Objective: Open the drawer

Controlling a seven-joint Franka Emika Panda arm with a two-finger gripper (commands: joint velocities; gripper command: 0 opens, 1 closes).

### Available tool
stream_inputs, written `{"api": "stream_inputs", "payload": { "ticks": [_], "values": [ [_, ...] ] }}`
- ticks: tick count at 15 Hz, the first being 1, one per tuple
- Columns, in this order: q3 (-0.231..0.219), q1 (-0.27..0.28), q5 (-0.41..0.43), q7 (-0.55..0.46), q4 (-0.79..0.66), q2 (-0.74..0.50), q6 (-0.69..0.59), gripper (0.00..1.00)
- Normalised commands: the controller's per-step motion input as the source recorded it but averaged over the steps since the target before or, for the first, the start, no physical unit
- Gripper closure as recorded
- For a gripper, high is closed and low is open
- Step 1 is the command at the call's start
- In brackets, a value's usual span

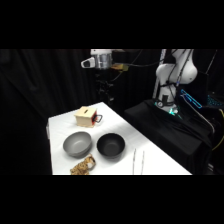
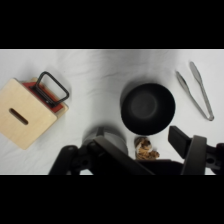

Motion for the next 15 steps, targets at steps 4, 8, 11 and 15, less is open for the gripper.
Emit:
{"api": "stream_inputs", "payload": {
  "ticks": [4, 8, 11, 15],
  "values": [
    [-0.005, -0.025, 0.018, 0.00, 0.01, 0.01, 0.03, 0.00],
    [-0.061, -0.074, 0.062, -0.04, 0.01, 0.03, 0.13, 0.00],
    [-0.077, -0.091, 0.098, -0.05, -0.02, 0.05, 0.23, 0.00],
    [-0.059, -0.083, 0.081, -0.01, -0.04, 0.10, 0.31, 0.00]
  ]
}}
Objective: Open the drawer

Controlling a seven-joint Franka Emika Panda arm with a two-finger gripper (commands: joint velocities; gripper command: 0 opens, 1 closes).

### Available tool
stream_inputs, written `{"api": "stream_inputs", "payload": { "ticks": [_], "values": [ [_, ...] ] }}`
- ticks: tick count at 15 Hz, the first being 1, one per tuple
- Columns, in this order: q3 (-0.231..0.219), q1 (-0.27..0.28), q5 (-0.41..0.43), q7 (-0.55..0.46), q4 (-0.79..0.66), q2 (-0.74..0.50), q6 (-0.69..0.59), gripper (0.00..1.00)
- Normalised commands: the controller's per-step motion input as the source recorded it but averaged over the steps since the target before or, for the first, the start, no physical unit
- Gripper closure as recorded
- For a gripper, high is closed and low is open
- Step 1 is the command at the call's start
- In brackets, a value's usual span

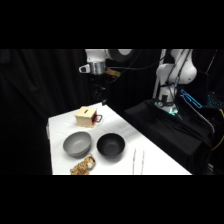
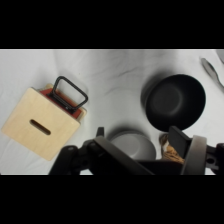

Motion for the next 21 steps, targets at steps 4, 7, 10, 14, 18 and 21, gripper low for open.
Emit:
{"api": "stream_inputs", "payload": {
  "ticks": [4, 7, 10, 14, 18, 21],
  "values": [
    [-0.047, -0.080, 0.117, 0.02, -0.02, 0.13, 0.29, 0.00],
    [-0.036, -0.077, 0.172, 0.03, -0.05, 0.06, 0.22, 0.00],
    [-0.028, -0.072, 0.226, 0.04, -0.08, 0.03, 0.24, 0.00],
    [-0.019, -0.055, 0.199, 0.07, -0.08, 0.06, 0.26, 0.00],
    [-0.006, -0.038, 0.168, 0.10, -0.06, 0.09, 0.24, 0.00],
    [0.002, -0.022, 0.137, 0.14, -0.01, 0.15, 0.27, 0.00]
  ]
}}
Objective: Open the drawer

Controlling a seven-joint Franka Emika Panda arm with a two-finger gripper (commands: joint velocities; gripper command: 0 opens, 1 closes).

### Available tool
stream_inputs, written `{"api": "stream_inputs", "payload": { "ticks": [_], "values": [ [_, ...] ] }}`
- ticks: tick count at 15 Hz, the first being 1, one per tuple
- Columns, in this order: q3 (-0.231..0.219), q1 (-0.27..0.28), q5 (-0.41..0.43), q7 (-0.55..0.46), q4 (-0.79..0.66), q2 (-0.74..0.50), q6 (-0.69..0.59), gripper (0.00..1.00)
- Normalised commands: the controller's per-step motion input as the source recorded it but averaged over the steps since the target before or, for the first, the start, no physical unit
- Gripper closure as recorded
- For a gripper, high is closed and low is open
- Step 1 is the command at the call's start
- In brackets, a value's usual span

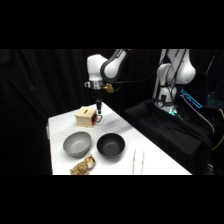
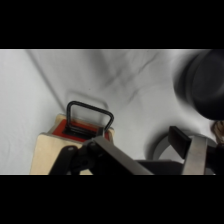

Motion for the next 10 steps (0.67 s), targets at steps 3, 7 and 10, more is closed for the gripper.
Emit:
{"api": "stream_inputs", "payload": {
  "ticks": [3, 7, 10],
  "values": [
    [0.020, -0.044, 0.174, 0.08, 0.03, 0.19, 0.35, 0.00],
    [0.043, -0.077, 0.156, 0.03, 0.05, 0.16, 0.32, 0.00],
    [0.050, -0.066, 0.110, 0.07, 0.04, 0.11, 0.26, 0.00]
  ]
}}
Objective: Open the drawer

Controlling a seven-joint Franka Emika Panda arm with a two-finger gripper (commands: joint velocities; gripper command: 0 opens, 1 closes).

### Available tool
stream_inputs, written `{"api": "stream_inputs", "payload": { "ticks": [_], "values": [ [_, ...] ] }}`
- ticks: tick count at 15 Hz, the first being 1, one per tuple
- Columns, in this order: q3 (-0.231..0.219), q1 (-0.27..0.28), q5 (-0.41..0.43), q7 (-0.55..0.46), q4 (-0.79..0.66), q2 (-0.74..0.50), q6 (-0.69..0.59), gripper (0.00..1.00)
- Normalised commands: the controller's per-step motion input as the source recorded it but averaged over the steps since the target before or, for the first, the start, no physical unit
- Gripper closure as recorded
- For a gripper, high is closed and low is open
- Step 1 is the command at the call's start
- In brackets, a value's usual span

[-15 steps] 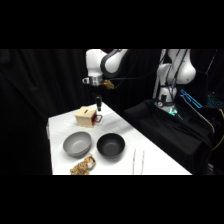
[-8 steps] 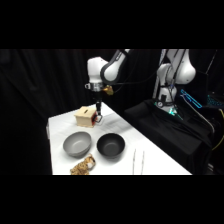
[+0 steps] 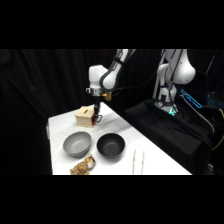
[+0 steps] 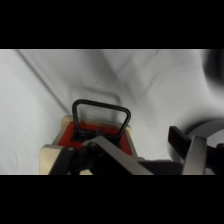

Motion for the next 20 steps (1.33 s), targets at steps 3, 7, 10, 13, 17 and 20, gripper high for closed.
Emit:
{"api": "stream_inputs", "payload": {
  "ticks": [3, 7, 10, 13, 17, 20],
  "values": [
    [0.064, -0.053, 0.109, 0.08, 0.04, 0.11, 0.26, 0.00],
    [0.049, -0.023, 0.090, 0.13, -0.04, 0.04, 0.28, 0.00],
    [0.033, 0.001, 0.084, 0.14, -0.11, -0.01, 0.33, 0.00],
    [-0.006, 0.071, 0.024, 0.17, -0.18, -0.04, 0.38, 0.00],
    [0.010, 0.069, 0.025, 0.13, -0.14, 0.00, 0.34, 0.00],
    [0.012, 0.060, 0.024, 0.11, -0.06, 0.07, 0.34, 0.00]
  ]
}}
